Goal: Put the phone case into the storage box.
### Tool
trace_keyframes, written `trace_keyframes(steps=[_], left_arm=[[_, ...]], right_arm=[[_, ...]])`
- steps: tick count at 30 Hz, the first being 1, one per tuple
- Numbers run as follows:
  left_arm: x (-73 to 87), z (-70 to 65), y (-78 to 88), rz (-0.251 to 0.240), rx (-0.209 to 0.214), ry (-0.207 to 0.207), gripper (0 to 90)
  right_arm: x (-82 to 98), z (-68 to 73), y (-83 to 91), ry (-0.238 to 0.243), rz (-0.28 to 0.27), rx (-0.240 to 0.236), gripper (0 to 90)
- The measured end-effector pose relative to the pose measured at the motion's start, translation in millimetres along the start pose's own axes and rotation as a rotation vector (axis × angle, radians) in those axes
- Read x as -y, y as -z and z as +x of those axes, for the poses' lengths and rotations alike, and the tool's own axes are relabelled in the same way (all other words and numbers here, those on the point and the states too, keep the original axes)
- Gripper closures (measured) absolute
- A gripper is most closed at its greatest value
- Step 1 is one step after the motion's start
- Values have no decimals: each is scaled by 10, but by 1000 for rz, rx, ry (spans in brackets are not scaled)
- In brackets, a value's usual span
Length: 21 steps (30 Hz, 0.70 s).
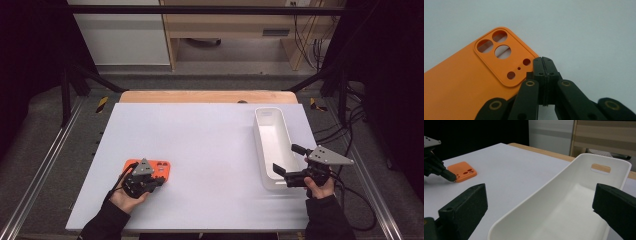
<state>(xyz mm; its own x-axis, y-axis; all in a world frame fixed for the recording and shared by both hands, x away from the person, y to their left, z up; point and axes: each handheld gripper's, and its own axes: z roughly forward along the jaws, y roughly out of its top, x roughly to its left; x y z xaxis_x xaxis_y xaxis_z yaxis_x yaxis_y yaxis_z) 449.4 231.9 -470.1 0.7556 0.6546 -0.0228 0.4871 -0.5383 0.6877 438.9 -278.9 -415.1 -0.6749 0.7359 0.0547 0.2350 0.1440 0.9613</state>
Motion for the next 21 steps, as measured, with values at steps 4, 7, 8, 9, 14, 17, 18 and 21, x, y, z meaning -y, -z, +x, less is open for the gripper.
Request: trace_keyframes(steps=[4, 7, 8, 9, 14, 17, 18, 21], left_arm=[[-15, 15, -16, -4, -9, 1, 898], [-31, 31, -34, -7, -18, 4, 898], [-36, 37, -40, -8, -19, 5, 898], [-40, 42, -46, -10, -23, 6, 898], [-59, 68, -66, -13, -30, 13, 898], [-81, 91, -88, -14, -40, 18, 898], [-85, 98, -93, -16, -43, 19, 898], [-93, 117, -105, -20, -47, 24, 898]], right_arm=[[1, 3, -3, -2, 1, -1, 5], [1, 0, -2, 1, 1, 0, 5], [1, 0, -2, 0, 0, 0, 5], [1, 0, -2, 0, 0, -1, 5], [3, 2, -6, 0, 4, -1, 5], [2, 3, -6, -1, 3, -1, 5], [2, 3, -6, -2, 3, -1, 5], [1, 2, -3, -1, 1, -2, 5]])
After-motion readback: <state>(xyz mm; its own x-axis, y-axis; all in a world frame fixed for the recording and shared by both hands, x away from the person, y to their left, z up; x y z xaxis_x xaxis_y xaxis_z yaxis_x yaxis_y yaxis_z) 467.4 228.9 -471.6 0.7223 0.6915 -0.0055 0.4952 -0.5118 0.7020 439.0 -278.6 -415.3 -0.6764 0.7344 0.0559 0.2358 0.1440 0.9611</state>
